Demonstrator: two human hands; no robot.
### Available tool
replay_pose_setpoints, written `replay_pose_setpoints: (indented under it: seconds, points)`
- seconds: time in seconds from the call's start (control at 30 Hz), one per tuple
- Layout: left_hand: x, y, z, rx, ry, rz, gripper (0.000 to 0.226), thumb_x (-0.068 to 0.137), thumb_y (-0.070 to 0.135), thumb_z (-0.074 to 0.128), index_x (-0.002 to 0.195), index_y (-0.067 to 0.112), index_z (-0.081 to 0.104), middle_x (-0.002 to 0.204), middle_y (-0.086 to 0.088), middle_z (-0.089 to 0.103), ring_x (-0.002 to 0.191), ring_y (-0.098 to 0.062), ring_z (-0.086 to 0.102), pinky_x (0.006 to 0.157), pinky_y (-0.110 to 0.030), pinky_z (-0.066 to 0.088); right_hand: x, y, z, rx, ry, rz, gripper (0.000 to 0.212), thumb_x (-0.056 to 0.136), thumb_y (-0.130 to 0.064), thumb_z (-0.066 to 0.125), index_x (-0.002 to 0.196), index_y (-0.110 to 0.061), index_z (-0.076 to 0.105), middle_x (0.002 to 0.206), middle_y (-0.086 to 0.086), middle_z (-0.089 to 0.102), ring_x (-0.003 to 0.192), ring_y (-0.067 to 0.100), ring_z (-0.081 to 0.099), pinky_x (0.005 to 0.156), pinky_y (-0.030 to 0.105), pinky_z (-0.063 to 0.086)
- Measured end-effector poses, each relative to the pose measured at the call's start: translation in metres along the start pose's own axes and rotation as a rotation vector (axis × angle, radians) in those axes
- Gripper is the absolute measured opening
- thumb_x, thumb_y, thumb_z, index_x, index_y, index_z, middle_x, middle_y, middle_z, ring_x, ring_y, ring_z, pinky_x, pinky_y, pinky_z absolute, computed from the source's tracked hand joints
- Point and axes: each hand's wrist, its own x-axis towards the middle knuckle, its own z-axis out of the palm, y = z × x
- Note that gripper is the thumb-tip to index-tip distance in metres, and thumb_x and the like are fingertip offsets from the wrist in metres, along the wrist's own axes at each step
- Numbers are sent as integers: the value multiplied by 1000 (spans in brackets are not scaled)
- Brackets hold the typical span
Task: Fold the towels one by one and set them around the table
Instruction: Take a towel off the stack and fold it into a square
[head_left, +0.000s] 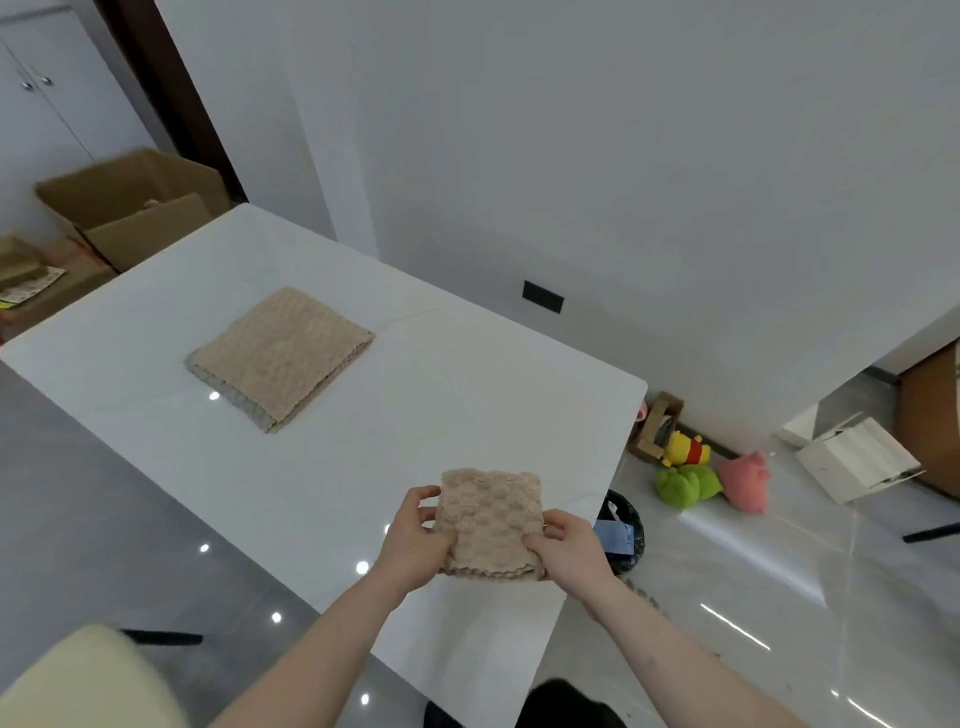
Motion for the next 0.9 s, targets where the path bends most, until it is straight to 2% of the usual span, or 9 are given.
replay_pose_setpoints:
  seconds: [0.1,0.2,0.3,0.47,0.63,0.7,0.77,0.83,0.9]
  points:
    - [15,3,17,0,-17,-35,52,90,18,68,136,31,47,119,6,67,96,-14,72,73,-28,59,11,1,-21,-4,56,12,11,86,-12,68,93,-15,74,91,11,78,85,26,76,80,53,63]
    - [30,13,39,-11,-51,-51,57,85,16,69,136,31,47,117,8,69,94,-16,74,85,-33,60,29,-3,-48,16,99,34,9,89,-8,67,94,-12,73,93,19,76,89,39,74,74,51,64]
    - [50,25,60,-1,-104,-67,62,81,12,72,134,32,46,119,8,67,99,-17,72,87,-34,59,55,-11,-70,22,107,47,13,89,-7,66,99,-13,73,93,9,78,86,28,75,73,45,65]
    - [89,49,100,-13,-123,-130,58,85,3,65,131,29,40,126,6,61,105,-15,67,76,-23,53,121,-25,-108,-21,51,72,13,90,-7,65,99,-11,73,91,10,78,87,29,75,71,42,64]
    - [140,75,140,42,-150,-166,39,86,-5,59,117,20,56,129,3,60,101,-12,66,66,-11,49,191,-39,-139,-57,15,82,14,90,-7,64,100,-13,72,94,8,77,90,27,74,74,41,65]
    - [157,88,156,62,-172,-182,40,88,-7,58,118,18,64,125,-3,65,96,-10,65,61,-4,46,214,-45,-150,-69,9,78,14,91,-8,64,101,-16,70,95,7,76,90,28,74,67,35,63]
    - [175,99,170,72,-180,-177,44,90,-7,55,124,18,65,125,-7,65,95,-8,64,61,-2,45,236,-47,-160,-75,14,80,12,91,-10,64,98,-19,69,94,8,77,90,32,74,70,40,62]
    - [194,109,183,95,-177,-154,48,92,-2,53,134,21,60,134,-4,59,110,-13,62,74,-7,48,256,-49,-167,-77,43,83,12,92,-11,65,95,-22,67,90,6,76,83,29,74,71,41,61]
    - [214,120,194,148,-164,-102,52,93,4,55,144,18,53,138,5,49,128,-14,52,101,-19,46,275,-50,-172,-68,79,81,11,92,-11,65,98,-20,67,86,4,75,75,26,70,67,38,59]
